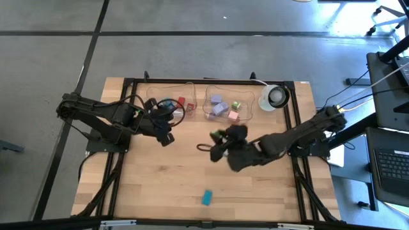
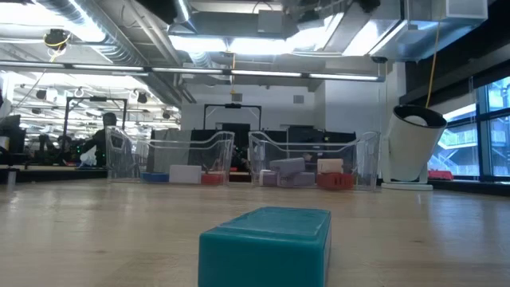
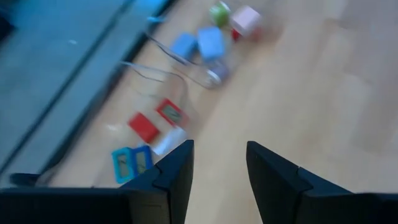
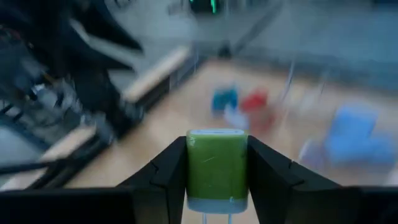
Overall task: Pick & Place Office items
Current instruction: Put the green charger adapter into the right transparent bin
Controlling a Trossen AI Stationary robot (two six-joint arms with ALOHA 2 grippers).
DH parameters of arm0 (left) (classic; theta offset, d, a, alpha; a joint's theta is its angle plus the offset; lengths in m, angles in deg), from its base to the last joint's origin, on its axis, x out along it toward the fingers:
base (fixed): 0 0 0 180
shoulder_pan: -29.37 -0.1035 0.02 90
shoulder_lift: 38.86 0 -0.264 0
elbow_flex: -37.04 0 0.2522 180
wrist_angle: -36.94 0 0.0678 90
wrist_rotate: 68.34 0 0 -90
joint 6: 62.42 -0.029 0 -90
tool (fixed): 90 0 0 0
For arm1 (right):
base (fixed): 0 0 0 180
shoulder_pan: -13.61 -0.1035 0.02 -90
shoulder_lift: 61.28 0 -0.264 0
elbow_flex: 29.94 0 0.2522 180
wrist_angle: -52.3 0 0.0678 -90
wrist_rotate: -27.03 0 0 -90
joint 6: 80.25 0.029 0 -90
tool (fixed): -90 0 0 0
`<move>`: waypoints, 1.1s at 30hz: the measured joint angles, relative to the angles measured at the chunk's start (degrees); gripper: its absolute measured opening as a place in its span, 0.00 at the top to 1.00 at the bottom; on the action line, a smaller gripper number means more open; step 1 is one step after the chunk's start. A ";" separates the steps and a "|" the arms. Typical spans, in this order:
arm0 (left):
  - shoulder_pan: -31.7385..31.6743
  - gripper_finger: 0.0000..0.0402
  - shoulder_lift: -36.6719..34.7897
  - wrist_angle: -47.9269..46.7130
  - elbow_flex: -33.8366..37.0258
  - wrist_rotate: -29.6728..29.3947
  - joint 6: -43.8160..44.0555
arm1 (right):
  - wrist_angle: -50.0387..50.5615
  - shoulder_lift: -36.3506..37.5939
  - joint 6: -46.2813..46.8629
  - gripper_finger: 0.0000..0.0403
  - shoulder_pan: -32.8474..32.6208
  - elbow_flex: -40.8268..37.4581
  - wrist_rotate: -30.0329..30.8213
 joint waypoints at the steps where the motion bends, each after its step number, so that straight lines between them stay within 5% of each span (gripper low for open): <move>1: 0.00 0.64 0.00 0.00 0.00 -1.62 -0.02 | -1.64 1.11 -4.46 0.66 0.00 0.02 2.37; 7: -0.01 0.64 0.00 0.00 0.00 -11.24 -3.78 | -11.44 5.64 -31.08 0.66 1.30 0.07 8.38; 15: -2.17 0.65 0.00 0.20 0.00 -19.33 -7.93 | -15.49 7.35 -48.05 0.66 8.88 0.07 1.30; 28: -8.12 0.65 0.00 0.20 0.00 -19.02 -8.50 | 10.59 7.17 -26.54 0.66 27.34 -4.72 -9.51; 33: -9.47 0.65 0.00 0.21 0.00 -18.93 -7.02 | 8.83 7.13 -13.95 0.66 34.54 -13.30 -21.25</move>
